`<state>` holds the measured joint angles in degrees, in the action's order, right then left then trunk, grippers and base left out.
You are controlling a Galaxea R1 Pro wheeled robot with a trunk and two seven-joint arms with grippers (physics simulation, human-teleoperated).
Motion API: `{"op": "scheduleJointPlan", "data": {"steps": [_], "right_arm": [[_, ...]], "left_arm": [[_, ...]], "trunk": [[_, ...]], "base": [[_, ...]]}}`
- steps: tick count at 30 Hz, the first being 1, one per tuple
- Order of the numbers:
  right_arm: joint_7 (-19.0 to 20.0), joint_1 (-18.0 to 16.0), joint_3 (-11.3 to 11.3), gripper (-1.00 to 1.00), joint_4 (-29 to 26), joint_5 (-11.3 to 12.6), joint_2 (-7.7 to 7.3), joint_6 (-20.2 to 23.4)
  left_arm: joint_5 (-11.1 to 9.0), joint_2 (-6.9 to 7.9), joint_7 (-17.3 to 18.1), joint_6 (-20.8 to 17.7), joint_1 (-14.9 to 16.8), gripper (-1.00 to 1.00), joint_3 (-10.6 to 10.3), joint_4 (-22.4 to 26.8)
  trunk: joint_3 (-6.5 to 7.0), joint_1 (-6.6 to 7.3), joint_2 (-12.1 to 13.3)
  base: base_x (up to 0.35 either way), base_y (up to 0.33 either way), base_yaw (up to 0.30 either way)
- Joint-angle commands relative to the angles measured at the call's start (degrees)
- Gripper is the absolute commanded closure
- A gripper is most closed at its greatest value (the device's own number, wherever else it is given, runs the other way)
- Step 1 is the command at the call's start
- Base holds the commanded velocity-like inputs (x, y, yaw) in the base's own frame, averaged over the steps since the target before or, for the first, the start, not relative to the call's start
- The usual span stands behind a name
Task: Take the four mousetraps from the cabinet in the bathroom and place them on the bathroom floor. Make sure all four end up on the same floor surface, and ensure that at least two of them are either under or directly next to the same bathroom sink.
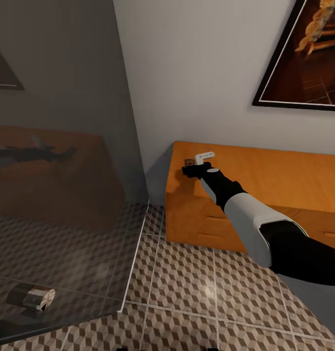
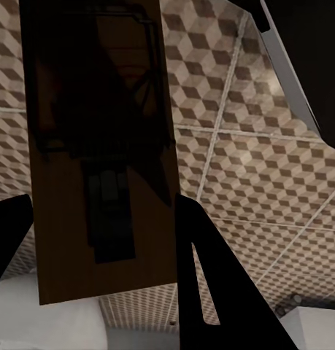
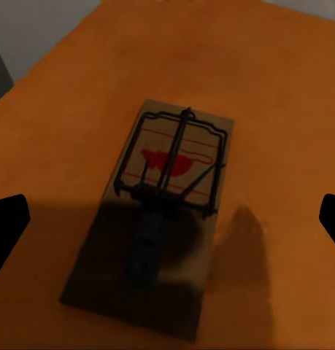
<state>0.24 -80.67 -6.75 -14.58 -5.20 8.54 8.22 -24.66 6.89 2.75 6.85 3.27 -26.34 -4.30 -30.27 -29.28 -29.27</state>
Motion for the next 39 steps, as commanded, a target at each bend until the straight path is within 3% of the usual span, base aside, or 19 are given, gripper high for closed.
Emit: {"op": "scheduleJointPlan", "data": {"steps": [1,18,31,39], "right_arm": [[0.0,0.0,-0.1,-1.0,-0.1,-0.5,0.12,0.4],[0.0,0.0,-0.1,-1.0,0.0,-0.5,0.31,0.4],[0.0,0.0,0.0,-1.0,0.0,4.0,-0.01,0.4],[-0.1,0.0,0.0,-1.0,0.5,4.4,-0.17,0.4]], "left_arm": [[-0.6,-0.03,0.3,0.4,0.1,1.0,-0.5,-0.2],[-0.6,0.06,0.3,0.4,0.1,1.0,-0.5,-0.3],[-0.6,0.06,0.3,0.4,0.1,1.0,-0.5,-0.3],[-0.6,0.06,0.3,0.4,0.1,1.0,-0.5,-0.3]], "trunk": [[-0.06,-0.02,-0.1],[-0.06,-0.02,-0.1],[-0.06,-0.02,-0.1],[-0.06,-0.02,-0.1]], "base": [[0.0,0.0,0.0],[0.0,0.0,0.0],[0.0,0.0,0.0],[0.0,0.0,0.0]]}}
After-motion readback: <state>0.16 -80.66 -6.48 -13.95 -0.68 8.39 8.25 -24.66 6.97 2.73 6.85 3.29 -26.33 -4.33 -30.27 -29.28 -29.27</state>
